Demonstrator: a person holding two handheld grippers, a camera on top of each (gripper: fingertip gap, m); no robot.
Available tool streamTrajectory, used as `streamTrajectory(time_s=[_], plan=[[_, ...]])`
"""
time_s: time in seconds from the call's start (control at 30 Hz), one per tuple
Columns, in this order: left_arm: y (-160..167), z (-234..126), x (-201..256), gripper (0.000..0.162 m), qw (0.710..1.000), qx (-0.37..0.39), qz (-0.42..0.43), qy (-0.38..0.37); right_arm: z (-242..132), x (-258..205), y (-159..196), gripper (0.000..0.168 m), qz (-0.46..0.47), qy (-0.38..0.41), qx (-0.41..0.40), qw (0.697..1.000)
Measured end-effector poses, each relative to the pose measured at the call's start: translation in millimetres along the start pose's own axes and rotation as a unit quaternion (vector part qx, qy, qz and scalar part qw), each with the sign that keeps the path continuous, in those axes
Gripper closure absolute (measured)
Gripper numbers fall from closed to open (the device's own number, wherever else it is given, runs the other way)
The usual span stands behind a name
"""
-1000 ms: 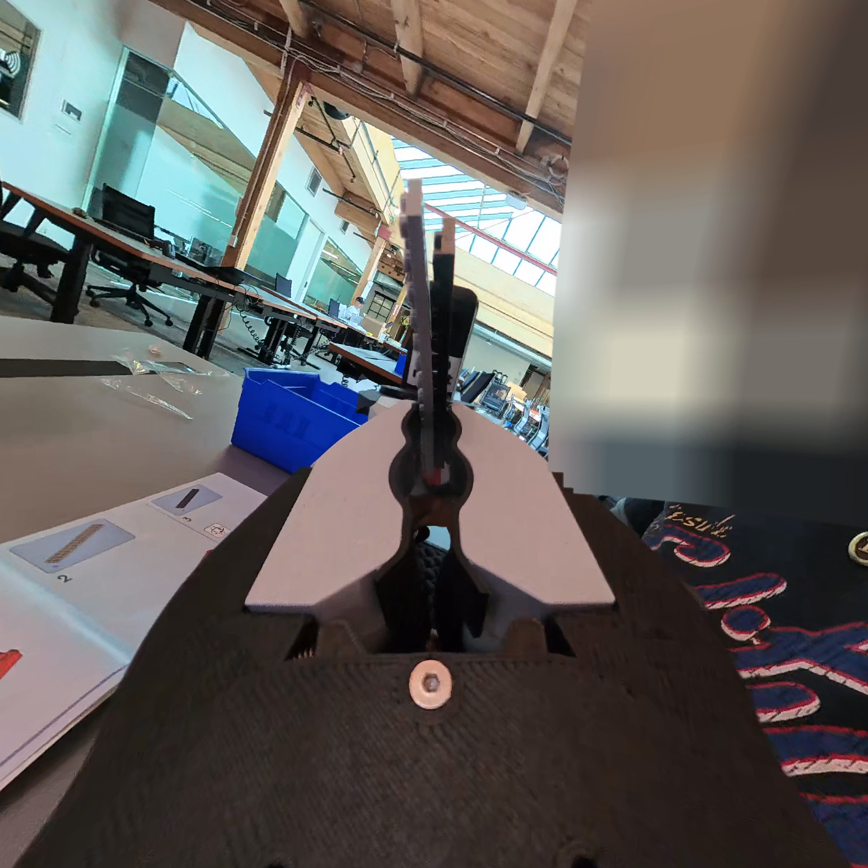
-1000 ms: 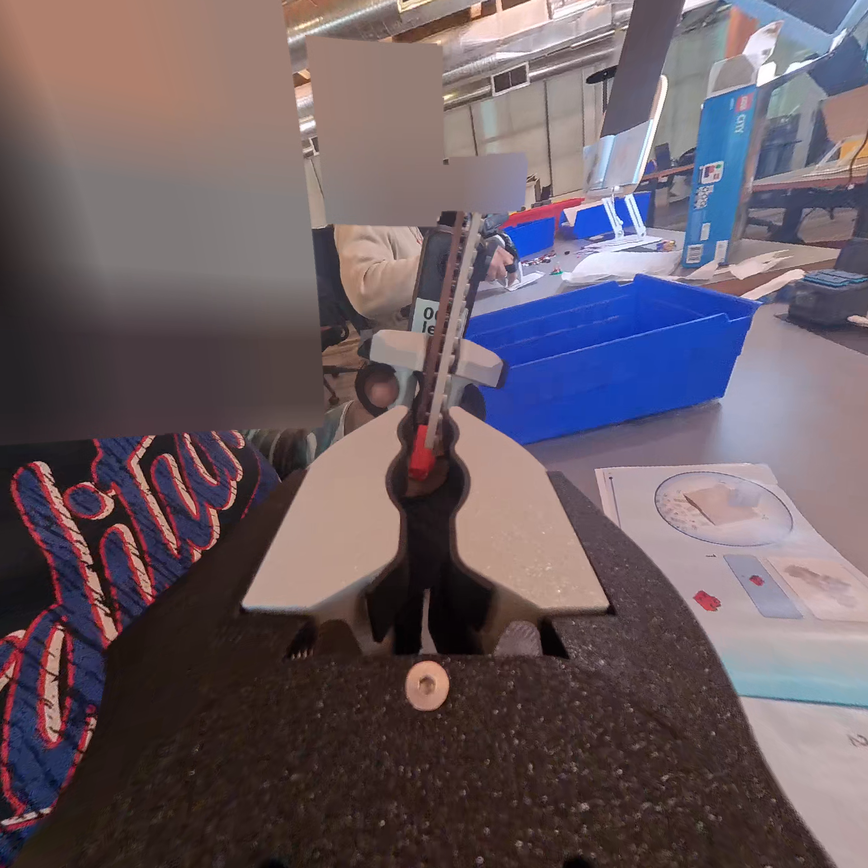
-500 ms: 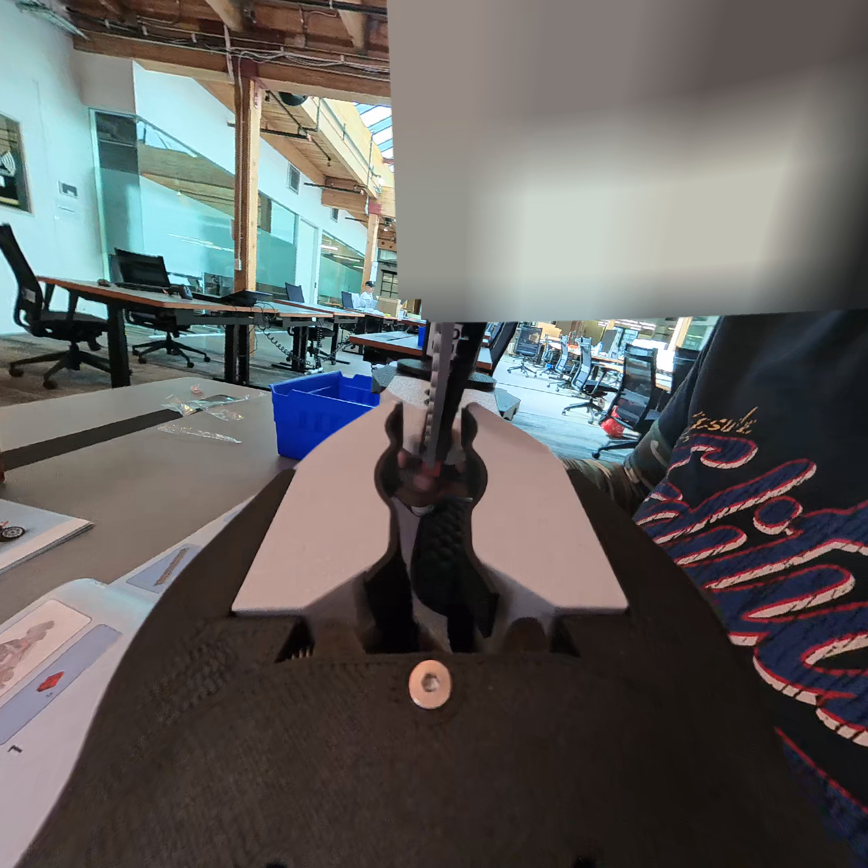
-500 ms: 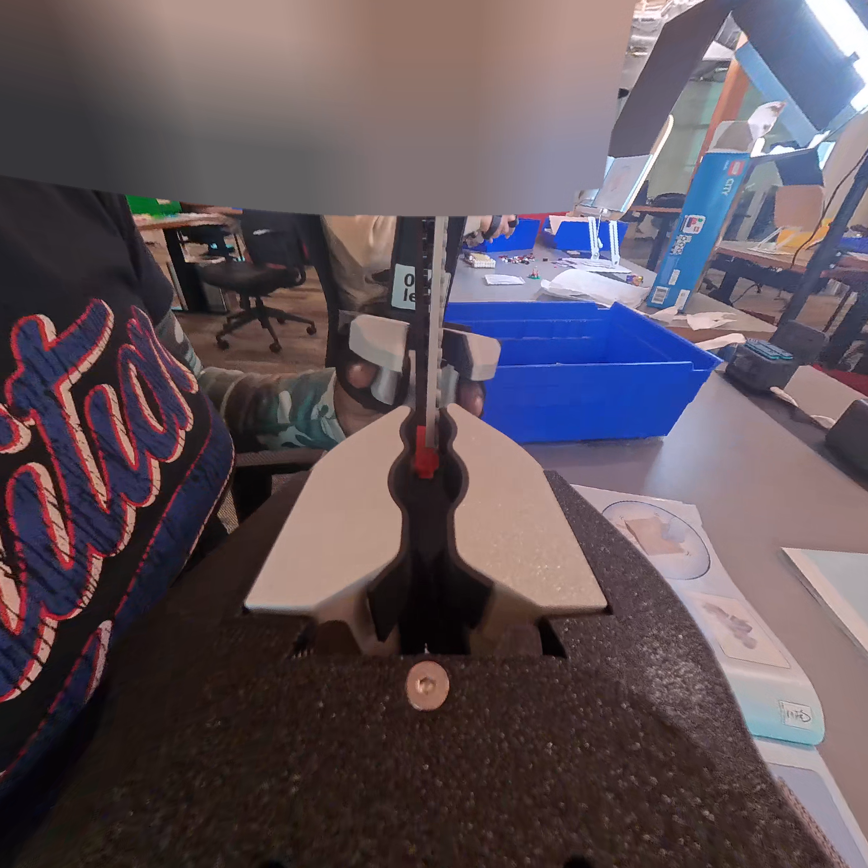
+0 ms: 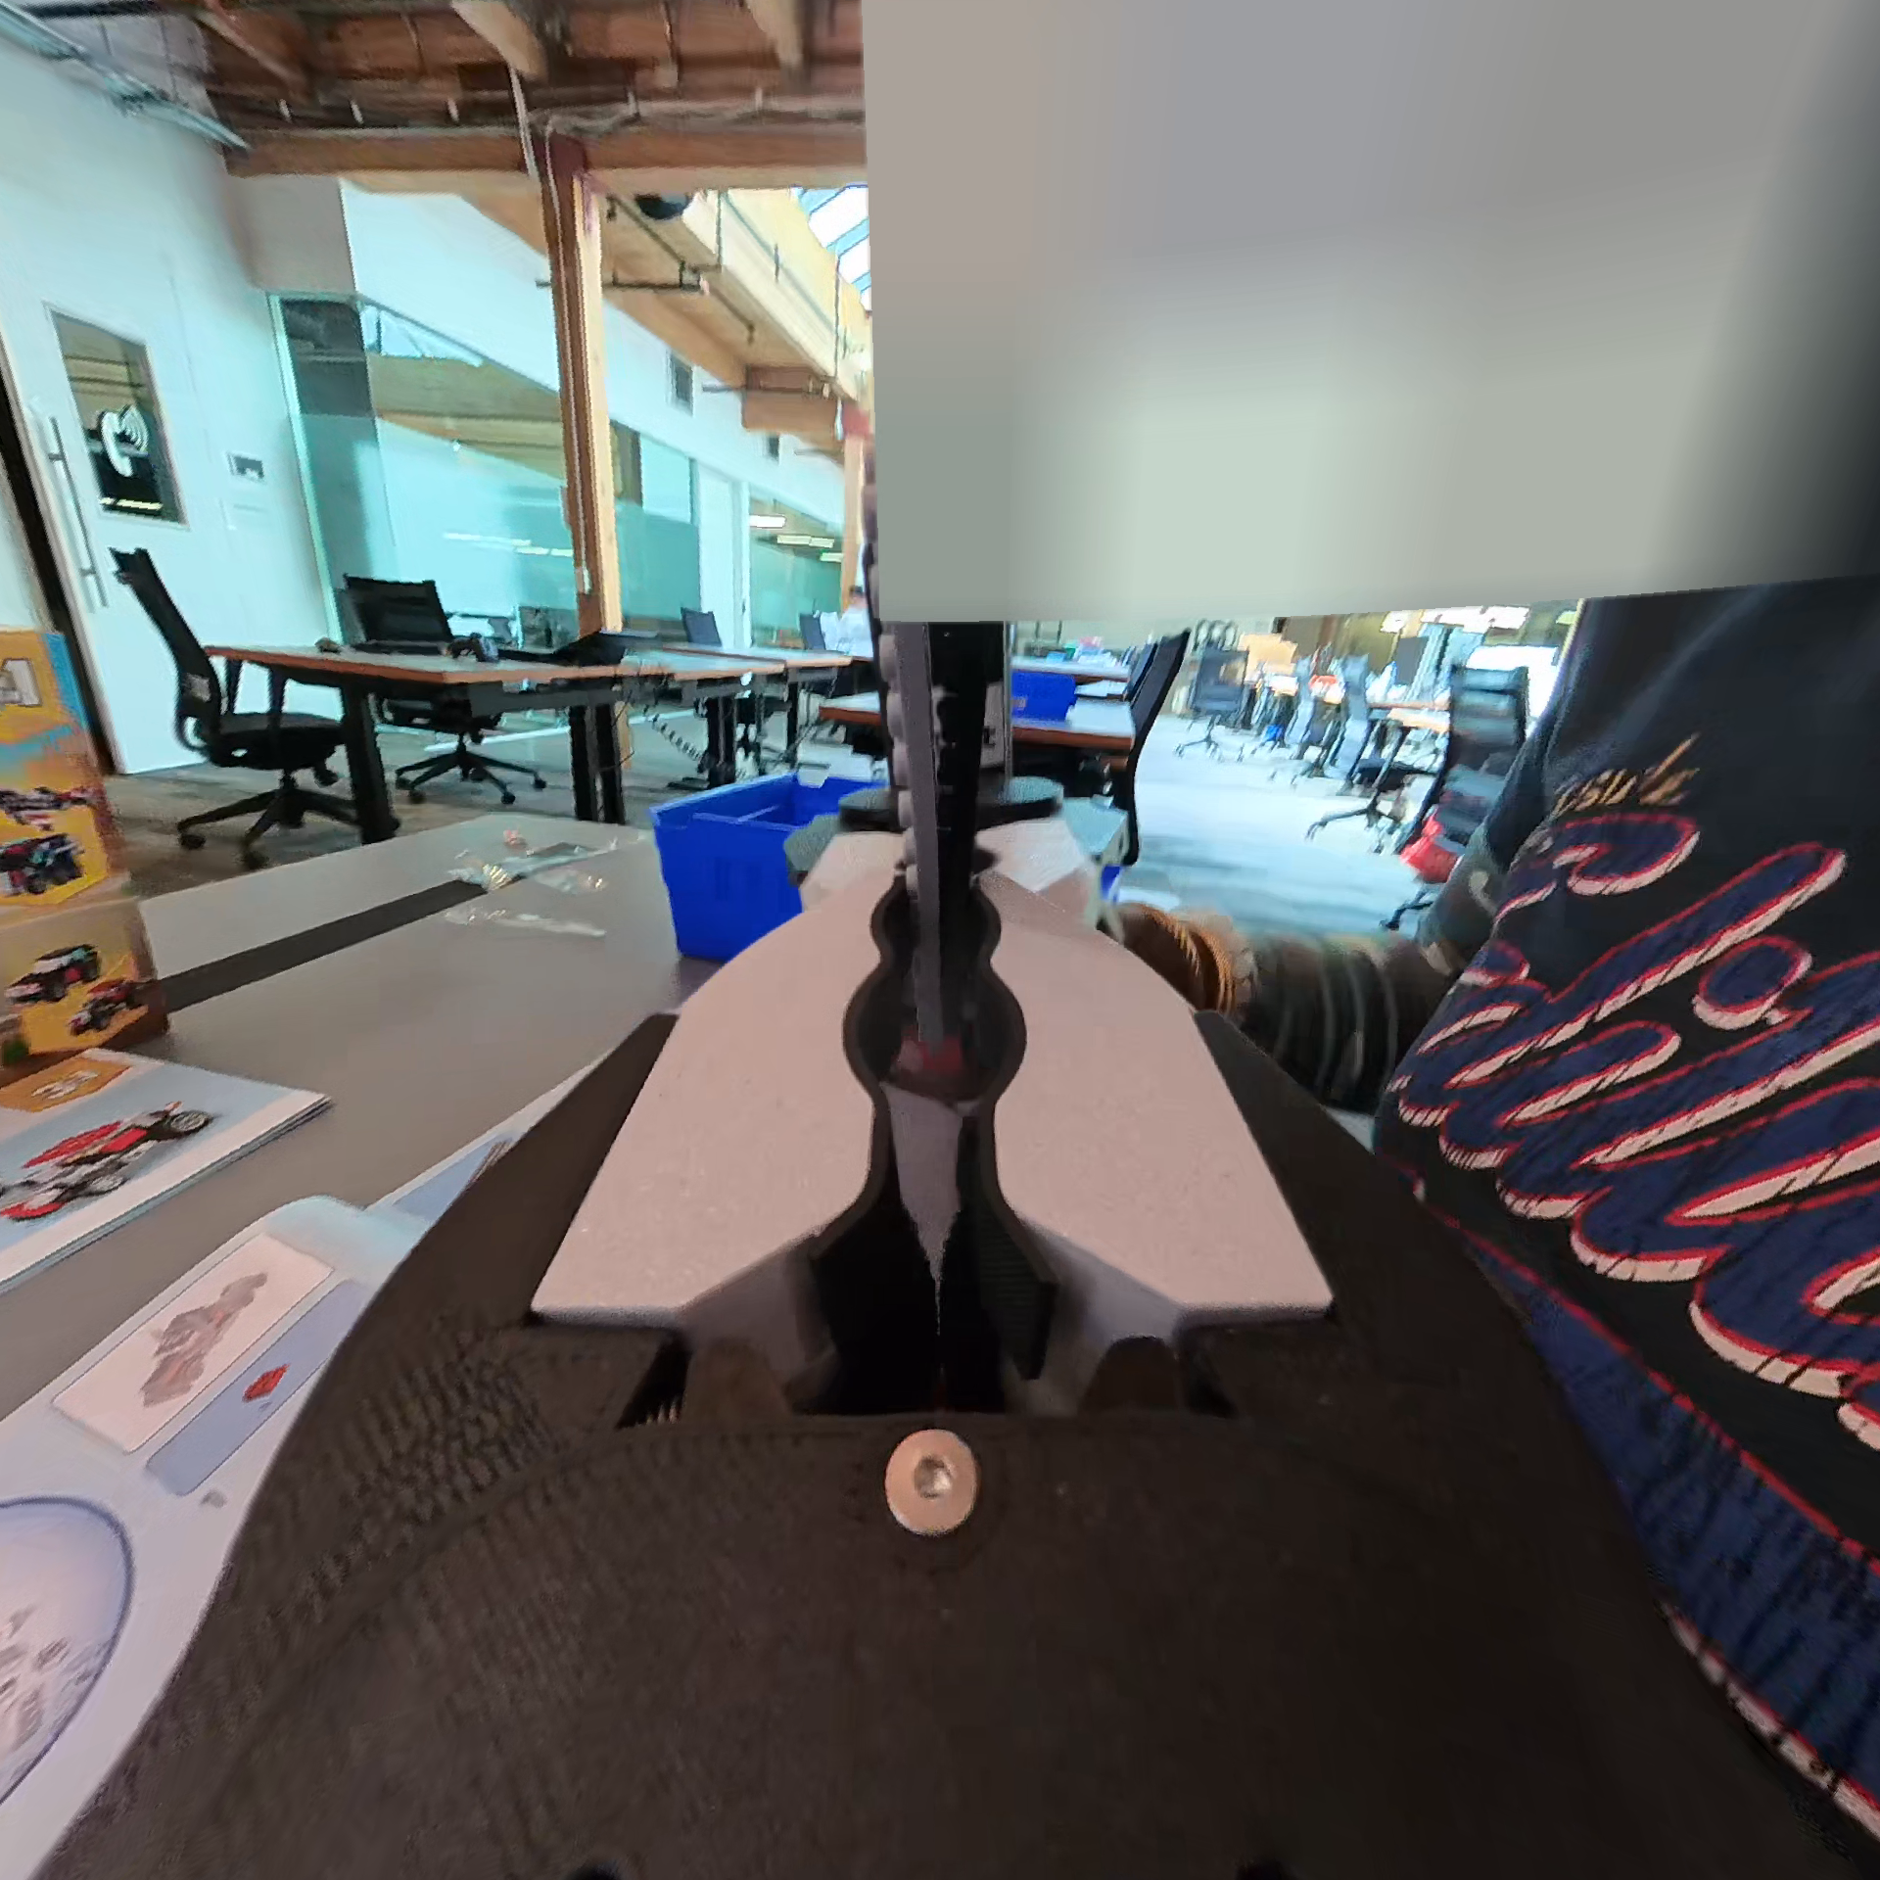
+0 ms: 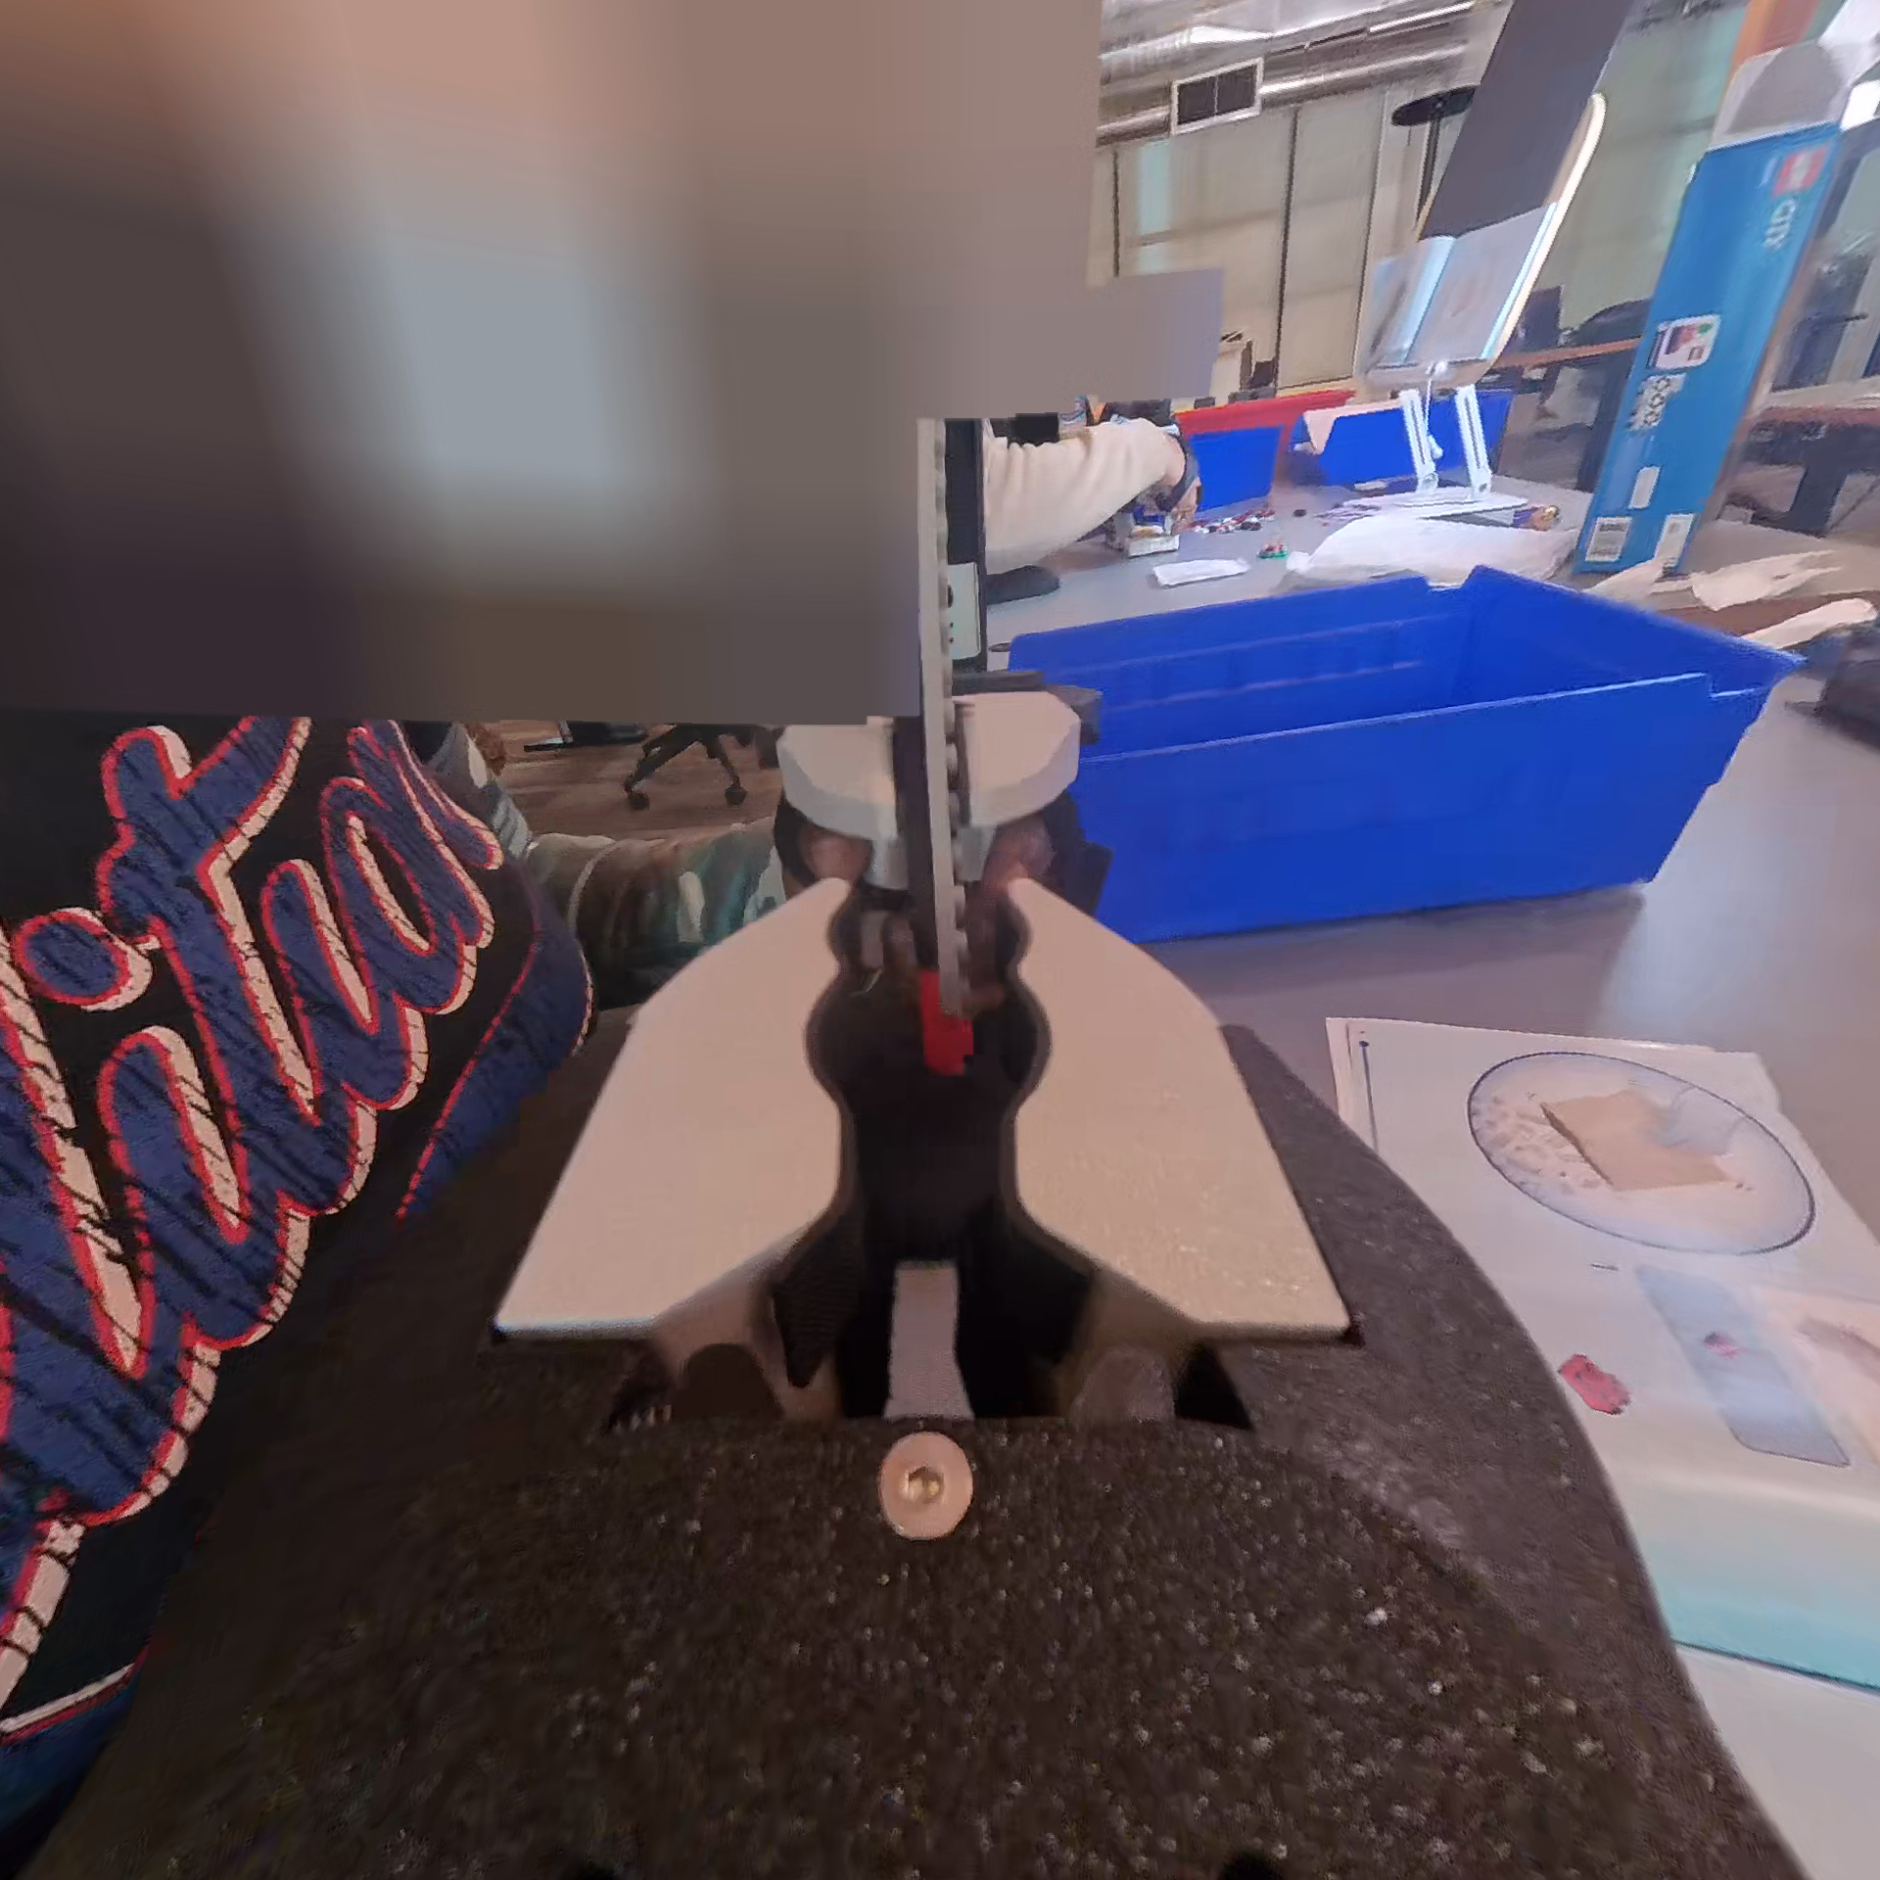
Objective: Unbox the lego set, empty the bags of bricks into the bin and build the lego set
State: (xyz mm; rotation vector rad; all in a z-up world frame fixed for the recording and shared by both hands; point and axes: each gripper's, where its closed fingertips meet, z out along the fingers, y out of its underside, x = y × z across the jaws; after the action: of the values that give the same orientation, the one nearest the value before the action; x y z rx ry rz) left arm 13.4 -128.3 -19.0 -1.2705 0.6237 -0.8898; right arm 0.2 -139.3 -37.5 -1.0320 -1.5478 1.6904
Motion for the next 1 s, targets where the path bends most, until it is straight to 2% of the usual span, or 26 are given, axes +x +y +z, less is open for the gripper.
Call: streamTrajectory(time_s=[0.03, 0.1, 0.13, 0.2, 0.37, 0.47, 0.53, 0.6, 0.87, 0.93, 1.0], plan=[[3, 0, -1, 0.153, 1.000, -0.011, 0.004, -0.004, 0, 1, 0, 0.138, 0.000, 0.000, 0.001, 1.000], [4, 1, 0, 0.153, 1.000, -0.017, 0.003, -0.002, 2, 1, 5, 0.147, -0.020, -0.001, -0.016, 1.000], [4, 1, 1, 0.153, 1.000, -0.021, 0.003, -0.003, 3, 2, 9, 0.158, -0.033, -0.001, -0.029, 0.999], [6, 1, 1, 0.153, 0.999, -0.032, 0.006, -0.004, 4, 2, 11, 0.159, -0.053, -0.004, -0.033, 0.998], [10, 2, 0, 0.153, 0.998, -0.060, 0.005, -0.005, 3, 2, 14, 0.160, -0.037, -0.017, -0.001, 0.999], [3, 0, -3, 0.132, 0.999, -0.039, 0.005, -0.015, 3, 4, 18, 0.159, -0.024, -0.019, 0.007, 1.000], [-1, -1, -4, 0.137, 1.000, -0.027, -0.005, -0.014, 3, 5, 19, 0.159, -0.017, -0.023, 0.008, 1.000], [-4, -2, -4, 0.152, 1.000, -0.010, -0.009, -0.009, 3, 6, 21, 0.159, -0.016, -0.021, 0.006, 1.000], [7, -5, -11, 0.153, 0.999, -0.016, -0.039, -0.015, 3, 11, 31, 0.159, 0.010, -0.025, 0.001, 1.000], [15, -4, -12, 0.153, 0.999, -0.041, -0.030, -0.019, 3, 11, 26, 0.144, 0.022, -0.028, 0.015, 0.999], [18, -2, -11, 0.153, 0.998, -0.050, -0.024, -0.017, 3, 11, 27, 0.153, 0.015, -0.029, 0.011, 0.999]])
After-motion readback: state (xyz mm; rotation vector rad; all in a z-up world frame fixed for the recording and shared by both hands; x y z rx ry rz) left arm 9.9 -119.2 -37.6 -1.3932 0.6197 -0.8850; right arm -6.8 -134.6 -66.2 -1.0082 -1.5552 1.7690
